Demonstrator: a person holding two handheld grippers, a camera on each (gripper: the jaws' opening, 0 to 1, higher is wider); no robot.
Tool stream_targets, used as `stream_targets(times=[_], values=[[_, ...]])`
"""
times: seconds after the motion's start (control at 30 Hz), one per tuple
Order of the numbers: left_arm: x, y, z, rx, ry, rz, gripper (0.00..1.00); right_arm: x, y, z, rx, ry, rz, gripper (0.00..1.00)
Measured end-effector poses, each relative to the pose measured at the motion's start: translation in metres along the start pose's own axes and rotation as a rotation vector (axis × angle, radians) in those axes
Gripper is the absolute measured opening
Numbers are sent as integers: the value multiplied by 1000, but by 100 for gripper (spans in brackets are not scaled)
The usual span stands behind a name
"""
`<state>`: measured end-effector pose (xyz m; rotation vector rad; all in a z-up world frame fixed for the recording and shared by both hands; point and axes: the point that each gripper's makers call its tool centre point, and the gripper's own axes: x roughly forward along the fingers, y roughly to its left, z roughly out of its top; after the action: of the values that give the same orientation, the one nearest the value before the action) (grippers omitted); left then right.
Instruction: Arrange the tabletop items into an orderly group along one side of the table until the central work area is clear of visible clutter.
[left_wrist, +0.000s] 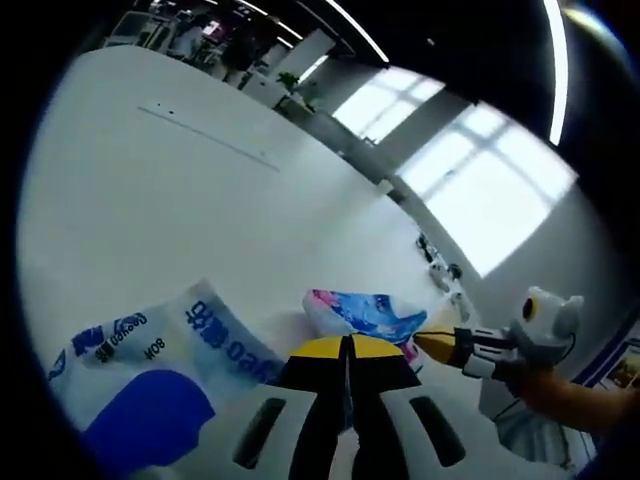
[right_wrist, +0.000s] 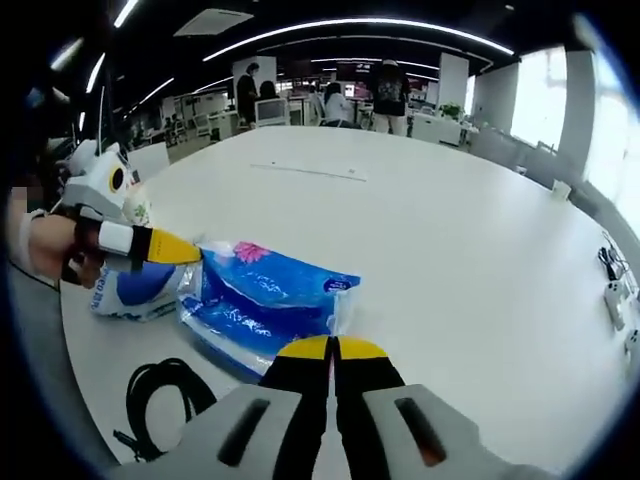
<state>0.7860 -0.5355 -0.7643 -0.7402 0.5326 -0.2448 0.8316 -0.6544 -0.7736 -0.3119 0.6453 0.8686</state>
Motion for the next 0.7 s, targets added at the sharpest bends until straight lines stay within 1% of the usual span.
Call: stream_targets(times=[0.23, 0.4, 0.7], values=[[3, 2, -4, -6, 15, 0, 0, 4, -3, -6, 11, 11, 4, 0], [4, 3, -7, -5, 25, 1, 0, 4, -2, -11, 19, 22, 6, 0], [5, 4, -8, -1, 31, 6, 0, 4, 1, -15, 37, 27, 9, 0]])
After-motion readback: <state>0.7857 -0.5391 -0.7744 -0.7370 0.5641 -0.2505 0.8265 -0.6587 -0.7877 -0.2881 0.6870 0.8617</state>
